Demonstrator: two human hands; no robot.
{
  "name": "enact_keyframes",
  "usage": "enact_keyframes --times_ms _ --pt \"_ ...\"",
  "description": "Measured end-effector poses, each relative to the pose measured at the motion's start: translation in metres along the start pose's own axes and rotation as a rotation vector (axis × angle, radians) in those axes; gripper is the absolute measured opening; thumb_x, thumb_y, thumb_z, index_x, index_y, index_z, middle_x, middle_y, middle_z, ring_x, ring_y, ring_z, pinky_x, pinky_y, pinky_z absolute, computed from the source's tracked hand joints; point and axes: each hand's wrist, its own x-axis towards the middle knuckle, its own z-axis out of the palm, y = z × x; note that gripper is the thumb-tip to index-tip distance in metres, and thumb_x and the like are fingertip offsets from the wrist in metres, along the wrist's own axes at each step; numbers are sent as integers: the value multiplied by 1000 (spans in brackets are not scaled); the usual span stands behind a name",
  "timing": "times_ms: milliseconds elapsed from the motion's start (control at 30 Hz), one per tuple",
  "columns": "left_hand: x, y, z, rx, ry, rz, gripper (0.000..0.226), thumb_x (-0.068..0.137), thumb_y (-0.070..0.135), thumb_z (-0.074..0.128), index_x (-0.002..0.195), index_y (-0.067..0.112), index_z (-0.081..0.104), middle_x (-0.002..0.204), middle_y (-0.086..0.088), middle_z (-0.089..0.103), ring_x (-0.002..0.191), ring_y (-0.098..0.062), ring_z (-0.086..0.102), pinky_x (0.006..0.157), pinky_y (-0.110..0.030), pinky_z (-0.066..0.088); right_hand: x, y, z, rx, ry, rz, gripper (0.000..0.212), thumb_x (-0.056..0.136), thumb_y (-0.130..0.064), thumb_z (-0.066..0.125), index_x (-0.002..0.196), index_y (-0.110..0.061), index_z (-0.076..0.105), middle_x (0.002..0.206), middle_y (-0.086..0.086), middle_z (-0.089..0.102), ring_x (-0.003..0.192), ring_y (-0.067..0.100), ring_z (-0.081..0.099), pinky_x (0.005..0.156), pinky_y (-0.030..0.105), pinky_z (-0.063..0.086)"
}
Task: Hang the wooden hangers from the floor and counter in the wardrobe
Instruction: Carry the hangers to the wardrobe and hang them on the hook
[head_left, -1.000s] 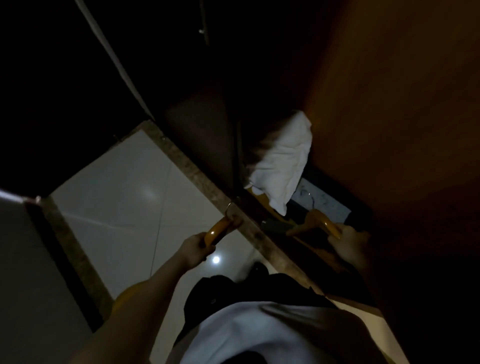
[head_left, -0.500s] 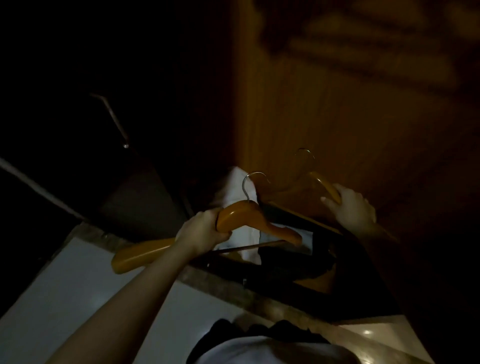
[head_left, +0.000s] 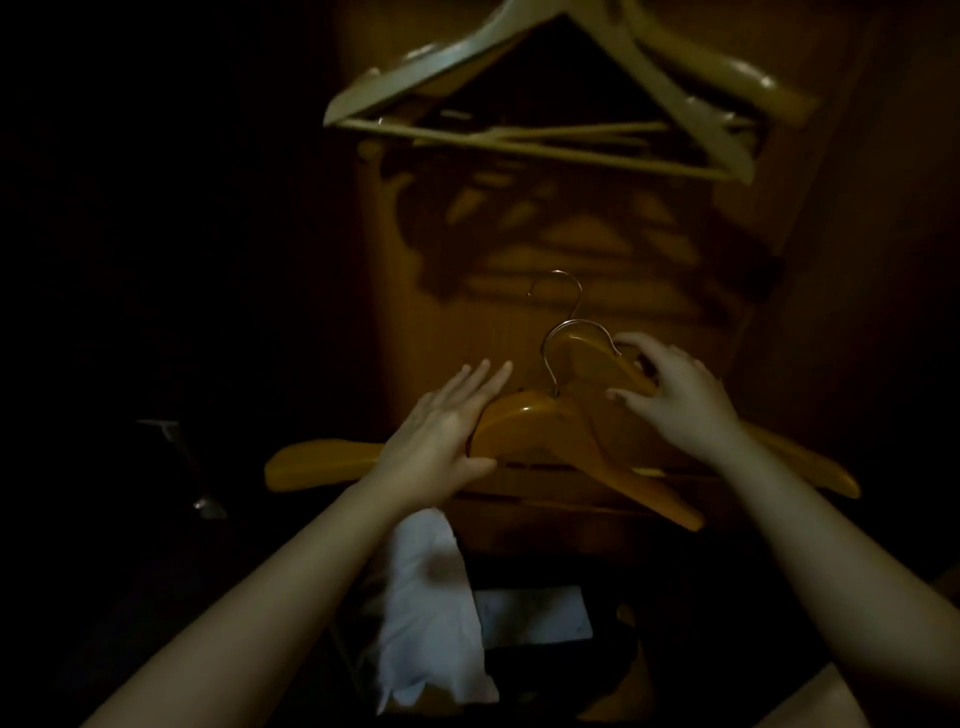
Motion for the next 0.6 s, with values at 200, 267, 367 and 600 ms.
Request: enact_keyframes --times_ms 200,267,367,600 --pt "32 25 -48 -48 73 136 96 80 21 68 136 46 -6 158 6 5 145 -10 12 118 -43 22 22 -35 -52 132 99 -127 60 77 -34 71 129 -42 42 121 0 60 99 19 63 93 50 49" --pt "43 32 -65 -57 112 172 96 81 20 68 137 46 -5 158 8 4 144 -10 15 116 -41 26 31 -43 -71 137 134 -182 63 79 -31 70 133 -42 39 130 -3 56 116 20 56 100 52 44" --pt "62 41 -93 -48 162 208 95 81 20 67 141 44 -2 158 10 4 144 -9 16 115 -37 29 47 -53 -100 101 198 -269 68 83 -29 66 131 -50 23 141 -7 45 131 20 43 111 50 30" --pt "111 65 -159 36 242 222 93 80 24 67 145 41 4 157 14 6 143 -10 17 116 -37 26 96 -69 -151 70 348 -411 74 88 -27 61 142 -44 14 146 -4 37 135 19 36 109 50 34"
